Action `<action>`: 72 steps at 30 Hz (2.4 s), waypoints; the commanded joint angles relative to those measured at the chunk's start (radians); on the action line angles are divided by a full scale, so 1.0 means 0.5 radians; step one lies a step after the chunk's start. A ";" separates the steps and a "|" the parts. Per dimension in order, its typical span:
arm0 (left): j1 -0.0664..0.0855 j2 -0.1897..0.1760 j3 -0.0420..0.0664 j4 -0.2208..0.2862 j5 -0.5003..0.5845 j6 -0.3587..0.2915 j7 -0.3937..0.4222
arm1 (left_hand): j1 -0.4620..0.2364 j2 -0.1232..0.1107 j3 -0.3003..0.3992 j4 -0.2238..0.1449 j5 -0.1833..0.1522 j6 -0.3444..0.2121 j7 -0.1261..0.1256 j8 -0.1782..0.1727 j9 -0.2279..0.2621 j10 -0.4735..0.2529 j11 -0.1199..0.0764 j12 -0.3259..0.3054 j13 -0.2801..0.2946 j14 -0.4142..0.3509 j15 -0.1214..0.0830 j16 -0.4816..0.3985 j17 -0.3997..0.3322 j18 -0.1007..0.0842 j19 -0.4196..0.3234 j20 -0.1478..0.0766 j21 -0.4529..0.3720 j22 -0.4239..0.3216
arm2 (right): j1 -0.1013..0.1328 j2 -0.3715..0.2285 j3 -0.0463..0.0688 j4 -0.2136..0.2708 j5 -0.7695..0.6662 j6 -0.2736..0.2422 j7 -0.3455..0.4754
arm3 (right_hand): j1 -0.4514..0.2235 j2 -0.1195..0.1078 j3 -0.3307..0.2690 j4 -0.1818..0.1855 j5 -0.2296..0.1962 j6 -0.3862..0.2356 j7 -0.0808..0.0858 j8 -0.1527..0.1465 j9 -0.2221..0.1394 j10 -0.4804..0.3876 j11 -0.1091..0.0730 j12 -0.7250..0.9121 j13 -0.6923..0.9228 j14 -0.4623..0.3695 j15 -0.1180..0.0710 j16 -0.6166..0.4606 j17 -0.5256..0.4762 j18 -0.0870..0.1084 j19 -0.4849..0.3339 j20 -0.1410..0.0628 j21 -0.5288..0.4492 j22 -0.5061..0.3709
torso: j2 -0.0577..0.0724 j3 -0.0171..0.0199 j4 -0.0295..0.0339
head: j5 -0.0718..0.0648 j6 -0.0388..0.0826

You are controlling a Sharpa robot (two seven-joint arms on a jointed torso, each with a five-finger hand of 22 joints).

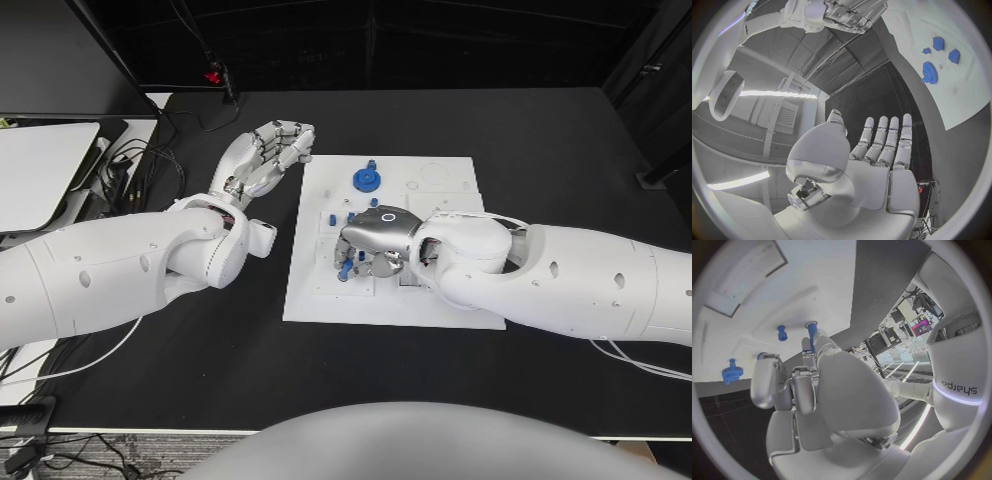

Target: Assemble the parts on the task board

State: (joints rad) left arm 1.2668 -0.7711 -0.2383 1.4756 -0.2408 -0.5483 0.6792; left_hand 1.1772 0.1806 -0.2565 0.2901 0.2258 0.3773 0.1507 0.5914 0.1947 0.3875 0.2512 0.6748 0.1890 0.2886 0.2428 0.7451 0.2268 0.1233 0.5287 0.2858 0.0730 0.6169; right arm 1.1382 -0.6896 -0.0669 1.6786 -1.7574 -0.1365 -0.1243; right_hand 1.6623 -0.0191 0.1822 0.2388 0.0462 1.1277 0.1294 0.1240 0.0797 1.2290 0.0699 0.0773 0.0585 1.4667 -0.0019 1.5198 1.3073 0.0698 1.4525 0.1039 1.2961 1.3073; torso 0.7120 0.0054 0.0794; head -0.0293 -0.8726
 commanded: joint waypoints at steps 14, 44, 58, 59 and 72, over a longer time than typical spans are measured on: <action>0.002 0.002 0.002 0.002 0.001 -0.002 0.173 | 0.009 0.009 -0.013 0.001 0.008 0.001 0.279 0.012 -0.005 0.001 0.000 0.013 -0.005 -0.010 0.000 0.004 -0.006 -0.028 0.013 0.006 -0.003 -0.003 | -0.014 0.027 -0.001 -0.004 -0.052 0.105 -0.038 | 0.000 0.005 0.021 -0.002 0.007 -0.015 0.017 -0.004 -0.004 0.005 0.011 -0.022 0.003 0.168 0.003 0.008 0.313 0.001 -0.012 -0.002 -0.014 0.156 | 0.001 0.0005 0.001 | -0.003 0.000; 0.002 -0.002 0.002 0.005 0.001 0.001 0.173 | 0.012 0.012 -0.013 0.001 0.010 0.000 0.279 0.014 -0.009 0.000 0.000 0.016 -0.010 -0.010 0.000 0.008 -0.010 -0.028 0.014 0.006 -0.003 -0.005 | -0.032 -0.048 -0.002 0.021 0.267 -0.602 0.210 | -0.317 -0.155 -0.164 0.077 0.005 -0.480 0.141 -0.102 -0.020 -0.411 0.128 0.019 0.019 0.100 0.095 -0.122 0.033 0.052 -0.119 0.083 -0.256 0.002 | -0.001 0.0003 -0.001 | -0.018 0.000; 0.000 0.022 0.002 -0.029 0.050 0.010 0.173 | 0.015 0.011 -0.015 0.000 0.012 -0.003 0.280 0.014 -0.014 -0.002 0.000 0.019 -0.015 -0.011 0.000 0.012 -0.016 -0.028 0.014 0.006 -0.003 -0.007 | 0.057 -0.601 0.001 0.276 1.776 -0.563 0.516 | -0.456 -0.105 -0.313 0.062 0.208 -0.567 0.133 -0.020 -0.010 -0.391 0.120 0.234 0.066 -0.455 0.102 -0.819 -1.098 0.227 -0.708 0.094 -1.268 -0.614 | -0.017 -0.0104 0.003 | -0.114 0.022; 0.000 0.029 0.002 -0.033 0.065 0.012 0.173 | 0.016 0.010 -0.016 0.000 0.012 -0.004 0.280 0.014 -0.014 -0.002 0.000 0.019 -0.015 -0.012 0.000 0.012 -0.017 -0.028 0.014 0.006 -0.003 -0.008 | 0.064 -0.647 0.001 0.296 1.818 -0.529 0.505 | -0.476 -0.104 -0.334 0.068 0.223 -0.600 0.134 -0.018 -0.012 -0.388 0.116 0.263 0.080 -0.545 0.102 -0.910 -1.225 0.222 -0.739 0.100 -1.307 -0.635 | -0.019 -0.0125 0.004 | -0.133 0.026; -0.001 0.066 0.002 -0.055 0.119 0.008 0.175 | 0.025 0.010 -0.016 -0.002 0.014 -0.008 0.280 0.015 -0.020 -0.005 0.001 0.022 -0.022 -0.014 0.000 0.017 -0.023 -0.028 0.014 0.006 -0.003 -0.010 | 0.087 -1.013 -0.003 0.449 1.704 -0.379 0.194 | -0.757 0.060 -0.705 0.082 0.378 -1.002 0.057 0.371 0.054 -0.664 0.021 1.652 1.077 -0.941 0.061 -0.987 -1.432 0.215 -0.847 0.064 -1.695 -0.843 | -0.022 -0.0150 -0.003 | -0.292 0.072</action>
State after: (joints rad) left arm 1.2651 -0.7392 -0.2385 1.4481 -0.1975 -0.5471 0.6794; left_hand 1.1812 0.1845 -0.2594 0.2872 0.2257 0.3773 0.1507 0.5949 0.1856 0.3875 0.2512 0.6806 0.1790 0.2886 0.2428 0.7494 0.2159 0.1233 0.5287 0.2858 0.0730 0.6126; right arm 1.1797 -1.1899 -0.0683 1.8940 -0.8911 -0.3569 0.0356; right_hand 1.2922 0.0083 -0.1618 0.2812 0.2298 0.6371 0.1606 0.2981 0.1048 0.9051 0.0820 0.8695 0.5725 1.0049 0.0269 1.0226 0.5910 0.1713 1.0329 0.1344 0.4550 0.8867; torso 0.7011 -0.0019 0.0790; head -0.1654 -0.8383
